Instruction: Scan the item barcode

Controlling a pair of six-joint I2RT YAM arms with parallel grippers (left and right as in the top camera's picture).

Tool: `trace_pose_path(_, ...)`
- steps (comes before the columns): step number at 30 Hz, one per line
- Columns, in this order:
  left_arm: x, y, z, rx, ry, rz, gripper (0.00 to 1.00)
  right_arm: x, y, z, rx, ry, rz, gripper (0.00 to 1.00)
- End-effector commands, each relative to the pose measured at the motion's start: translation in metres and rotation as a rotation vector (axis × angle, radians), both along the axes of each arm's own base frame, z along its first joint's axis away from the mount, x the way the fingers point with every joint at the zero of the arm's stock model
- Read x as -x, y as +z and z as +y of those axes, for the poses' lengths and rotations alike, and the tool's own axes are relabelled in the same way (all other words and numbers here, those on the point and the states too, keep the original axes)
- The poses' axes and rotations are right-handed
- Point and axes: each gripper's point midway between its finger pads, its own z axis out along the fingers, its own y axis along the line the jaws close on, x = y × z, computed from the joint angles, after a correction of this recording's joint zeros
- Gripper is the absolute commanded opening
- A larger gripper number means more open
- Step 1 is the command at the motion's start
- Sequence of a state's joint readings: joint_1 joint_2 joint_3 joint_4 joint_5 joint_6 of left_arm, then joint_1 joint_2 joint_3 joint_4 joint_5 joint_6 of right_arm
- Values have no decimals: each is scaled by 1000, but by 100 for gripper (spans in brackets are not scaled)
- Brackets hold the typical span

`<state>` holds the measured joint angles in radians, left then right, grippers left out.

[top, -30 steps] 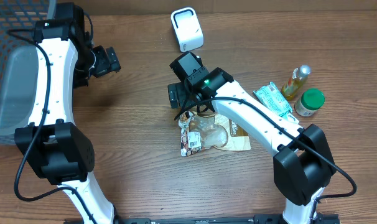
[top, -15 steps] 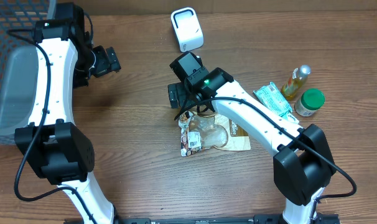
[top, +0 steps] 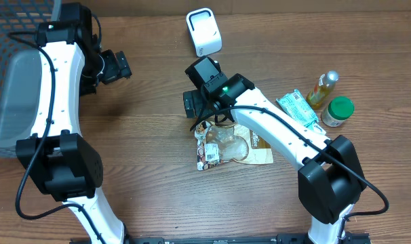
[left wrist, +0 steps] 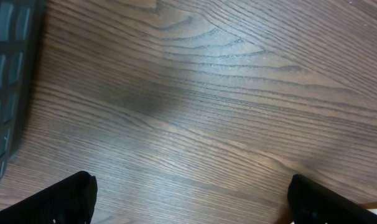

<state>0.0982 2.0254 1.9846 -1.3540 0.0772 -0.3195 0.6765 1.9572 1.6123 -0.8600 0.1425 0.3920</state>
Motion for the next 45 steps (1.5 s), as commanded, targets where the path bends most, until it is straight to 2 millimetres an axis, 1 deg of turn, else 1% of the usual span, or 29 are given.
trace_pose_path(1,6,49,-1,-12,8,-123,99,-5,10,1,-7,-5,-29,100)
trace_pose_path(3,11,69,-2,-17,8,-175,99,-5,10,1,-7,-5,-29,100)
trace_pose_path(5,20,94,-2,-23,9,-238,100,-5,9,1,-6,-5,-28,100)
trace_pose_path(10,48,157,-5,-39,9,-406,100,-5,9,1,-6,-5,-28,100)
trace_pose_path(12,65,183,-5,-51,11,-477,99,-5,9,1,-6,-5,-28,100)
trace_pose_path(17,106,230,-7,-75,13,-615,99,-5,10,1,-7,-5,-29,100)
trace_pose_path(18,118,239,-8,-80,15,-642,100,-5,10,1,-7,-5,-29,100)
trace_pose_path(20,132,241,-10,-79,15,-636,99,-5,10,1,-7,-5,-29,100)
trace_pose_path(24,159,233,-12,-73,14,-572,99,-5,10,1,-7,-5,-29,100)
trace_pose_path(27,167,224,-12,-73,17,-521,99,-5,10,1,-7,-5,-29,100)
trace_pose_path(30,167,218,-11,-76,18,-498,99,-5,10,1,-7,-5,-29,100)
trace_pose_path(33,168,211,-16,-53,34,-484,99,-5,10,1,-7,-5,-29,100)
trace_pose_path(36,159,204,-22,-43,23,-514,100,-5,9,1,-6,-5,-28,100)
trace_pose_path(40,137,194,-30,-39,-8,-617,100,-5,10,1,-7,-5,-29,100)
trace_pose_path(45,115,170,-41,-11,-45,-729,99,-5,9,1,-6,-5,-28,100)
